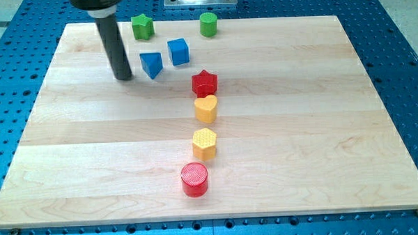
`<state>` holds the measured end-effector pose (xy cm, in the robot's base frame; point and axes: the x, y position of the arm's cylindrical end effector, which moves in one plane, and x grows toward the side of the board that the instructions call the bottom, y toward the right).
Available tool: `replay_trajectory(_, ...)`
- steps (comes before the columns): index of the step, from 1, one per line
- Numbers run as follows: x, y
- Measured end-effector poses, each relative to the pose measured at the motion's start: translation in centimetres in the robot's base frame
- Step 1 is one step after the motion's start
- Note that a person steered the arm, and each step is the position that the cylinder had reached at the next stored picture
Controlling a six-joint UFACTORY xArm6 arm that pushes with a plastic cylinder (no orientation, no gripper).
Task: Move the triangle into the blue cube
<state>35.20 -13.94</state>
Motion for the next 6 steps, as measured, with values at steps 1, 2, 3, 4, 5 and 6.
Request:
replay_trajectory(1, -0.5, 2.1)
replay_trajectory(2, -0.6, 4.0)
replay_trajectory(3, -0.9, -0.2)
replay_trajectory(4, -5.6, -9.7)
replay_trajectory(5, -10.8, -9.5)
replay_trajectory(6, -15.5, -6.5)
